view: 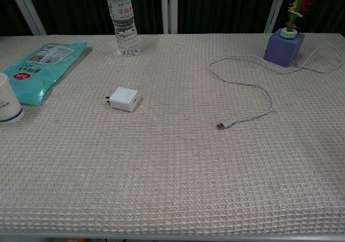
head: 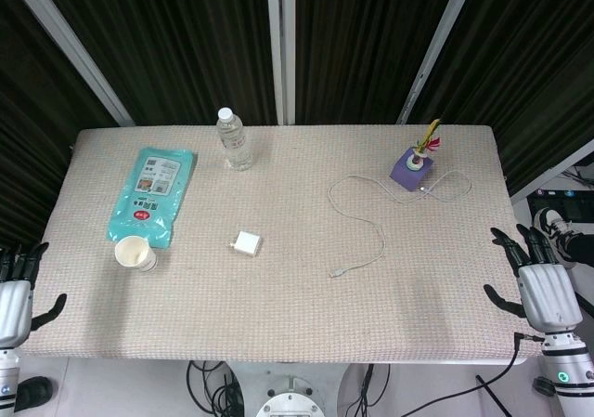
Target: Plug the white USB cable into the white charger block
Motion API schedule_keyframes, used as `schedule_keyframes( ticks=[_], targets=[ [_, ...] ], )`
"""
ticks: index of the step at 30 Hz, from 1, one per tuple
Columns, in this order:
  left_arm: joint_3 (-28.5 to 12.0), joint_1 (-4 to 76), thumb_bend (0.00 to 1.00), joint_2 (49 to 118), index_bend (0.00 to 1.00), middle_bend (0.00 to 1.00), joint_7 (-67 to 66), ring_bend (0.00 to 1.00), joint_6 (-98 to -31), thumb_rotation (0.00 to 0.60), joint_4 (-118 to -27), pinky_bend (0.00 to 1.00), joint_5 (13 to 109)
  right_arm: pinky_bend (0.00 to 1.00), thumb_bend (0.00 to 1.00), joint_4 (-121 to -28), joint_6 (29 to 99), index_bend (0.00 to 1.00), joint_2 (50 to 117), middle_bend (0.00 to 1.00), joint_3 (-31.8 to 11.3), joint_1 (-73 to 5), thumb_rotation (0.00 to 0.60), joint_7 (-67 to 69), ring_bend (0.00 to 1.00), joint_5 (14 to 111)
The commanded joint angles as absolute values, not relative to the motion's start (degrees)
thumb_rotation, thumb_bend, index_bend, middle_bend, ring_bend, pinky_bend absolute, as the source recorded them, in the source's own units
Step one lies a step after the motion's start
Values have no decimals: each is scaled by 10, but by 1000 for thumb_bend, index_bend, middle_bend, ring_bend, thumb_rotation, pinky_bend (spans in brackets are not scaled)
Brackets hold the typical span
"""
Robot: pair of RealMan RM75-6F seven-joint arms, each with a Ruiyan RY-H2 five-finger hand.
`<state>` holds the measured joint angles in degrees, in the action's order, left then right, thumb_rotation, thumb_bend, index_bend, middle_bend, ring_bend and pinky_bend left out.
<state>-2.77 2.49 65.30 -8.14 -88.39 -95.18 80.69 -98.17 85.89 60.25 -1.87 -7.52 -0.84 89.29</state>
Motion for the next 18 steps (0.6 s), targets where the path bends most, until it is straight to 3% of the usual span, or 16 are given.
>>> schedule_keyframes(
  ticks=[1, 10, 18],
  targets=[
    [-27, 24, 247, 653, 106, 74, -80, 0, -884, 600, -950, 0, 809, 41, 153, -983, 859, 86, 603, 247, -19, -74, 600, -9, 11, 895],
    [-29, 22, 246, 657, 106, 74, -74, 0, -889, 600, -944, 0, 819, 41, 146, -997, 819, 106, 608, 253, -21, -100, 600, -27, 12, 912],
    [-29, 25, 245, 655, 107, 74, -77, 0, -883, 600, -947, 0, 825, 44, 168, -1023, 668, 277, 673, 310, -59, -214, 600, -121, 29, 891]
  ],
)
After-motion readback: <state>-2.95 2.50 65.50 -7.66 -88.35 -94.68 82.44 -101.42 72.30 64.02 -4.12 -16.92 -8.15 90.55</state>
